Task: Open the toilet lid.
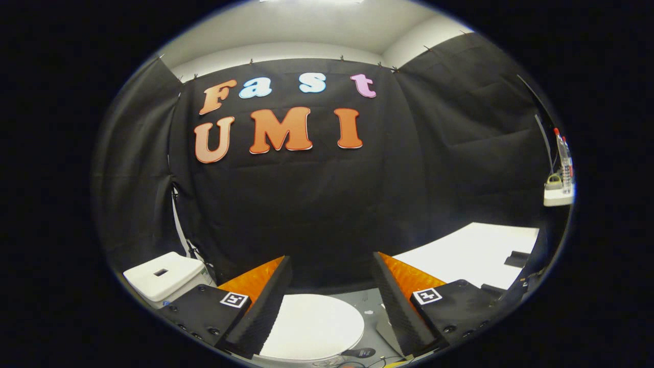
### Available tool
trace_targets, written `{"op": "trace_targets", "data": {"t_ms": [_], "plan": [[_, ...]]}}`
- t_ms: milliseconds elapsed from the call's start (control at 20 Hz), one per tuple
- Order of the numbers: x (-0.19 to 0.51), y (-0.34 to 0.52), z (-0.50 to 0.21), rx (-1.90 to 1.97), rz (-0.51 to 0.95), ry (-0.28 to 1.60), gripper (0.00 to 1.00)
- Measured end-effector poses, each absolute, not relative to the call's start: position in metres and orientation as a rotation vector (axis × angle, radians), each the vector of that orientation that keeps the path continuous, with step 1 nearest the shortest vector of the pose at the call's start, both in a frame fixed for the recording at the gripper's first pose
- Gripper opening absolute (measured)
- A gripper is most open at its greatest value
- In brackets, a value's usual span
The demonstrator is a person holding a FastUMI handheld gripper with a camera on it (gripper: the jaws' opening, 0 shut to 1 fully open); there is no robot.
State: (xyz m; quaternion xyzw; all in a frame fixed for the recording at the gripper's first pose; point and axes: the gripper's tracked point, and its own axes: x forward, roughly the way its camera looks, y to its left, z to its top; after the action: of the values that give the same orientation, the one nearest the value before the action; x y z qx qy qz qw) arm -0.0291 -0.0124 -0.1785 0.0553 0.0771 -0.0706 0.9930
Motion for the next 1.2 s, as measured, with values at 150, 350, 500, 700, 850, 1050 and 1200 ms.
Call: {"op": "trace_targets", "data": {"t_ms": [150, 350, 500, 700, 850, 1050, 1200], "plan": [[-0.041, -0.029, -0.22, 0.206, -0.197, 0.203, 0.99], [-0.059, -0.045, -0.282, 0.397, -0.274, 0.265, 0.98], [-0.083, -0.044, -0.338, 0.527, -0.337, 0.344, 0.98], [-0.091, -0.056, -0.392, 0.652, -0.427, 0.362, 0.99], [-0.119, -0.054, -0.44, 0.745, -0.458, 0.483, 0.99], [-0.138, -0.065, -0.474, 0.856, -0.512, 0.541, 0.99], [-0.14, -0.072, -0.498, 0.961, -0.554, 0.549, 0.99]]}}
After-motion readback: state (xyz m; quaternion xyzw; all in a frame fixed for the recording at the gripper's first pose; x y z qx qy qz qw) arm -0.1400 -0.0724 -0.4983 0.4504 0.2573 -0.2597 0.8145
